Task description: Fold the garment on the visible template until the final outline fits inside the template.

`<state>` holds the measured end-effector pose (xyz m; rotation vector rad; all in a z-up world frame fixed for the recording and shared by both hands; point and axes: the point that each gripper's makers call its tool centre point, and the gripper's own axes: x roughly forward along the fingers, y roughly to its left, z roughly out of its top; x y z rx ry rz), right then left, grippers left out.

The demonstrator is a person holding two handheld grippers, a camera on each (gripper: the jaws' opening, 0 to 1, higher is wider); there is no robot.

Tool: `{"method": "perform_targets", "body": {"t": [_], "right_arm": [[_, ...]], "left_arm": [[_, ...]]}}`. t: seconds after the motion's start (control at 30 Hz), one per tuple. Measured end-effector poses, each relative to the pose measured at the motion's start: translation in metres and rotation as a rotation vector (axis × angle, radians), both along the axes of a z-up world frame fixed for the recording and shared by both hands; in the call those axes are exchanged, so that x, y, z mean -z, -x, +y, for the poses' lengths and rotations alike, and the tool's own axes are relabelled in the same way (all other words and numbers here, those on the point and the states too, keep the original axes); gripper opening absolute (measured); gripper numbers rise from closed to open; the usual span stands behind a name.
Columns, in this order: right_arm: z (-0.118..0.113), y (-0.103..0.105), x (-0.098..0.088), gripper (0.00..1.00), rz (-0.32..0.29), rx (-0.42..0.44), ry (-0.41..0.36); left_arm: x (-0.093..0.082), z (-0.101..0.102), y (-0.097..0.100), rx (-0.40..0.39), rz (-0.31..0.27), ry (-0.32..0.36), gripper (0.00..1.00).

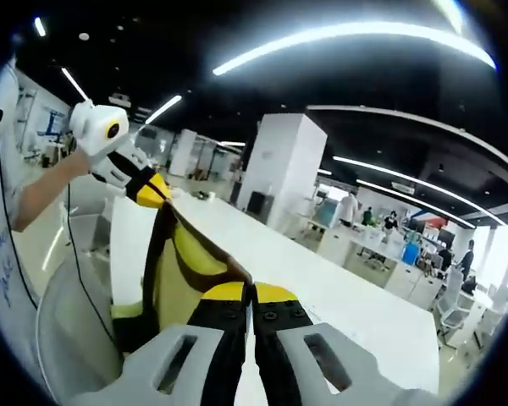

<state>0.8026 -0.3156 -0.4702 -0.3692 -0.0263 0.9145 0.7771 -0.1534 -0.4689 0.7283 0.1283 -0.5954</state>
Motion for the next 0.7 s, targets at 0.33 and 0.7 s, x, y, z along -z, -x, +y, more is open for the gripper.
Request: {"method": "perform_targets", "body": {"t": [0.33,0.7], "right_arm": [[0.007,-0.024,0.018,0.02,0.053,-0.002,0.015],[0.013,-0.056,0.041,0.02,0.110,0.003,0.032]], "left_arm": [[0.021,0.006,-0.027,-0.008,0.067,0.018,0.00],[0.043,0.011,-0.062,-0.016,0.136,0.029,0.00]]}}
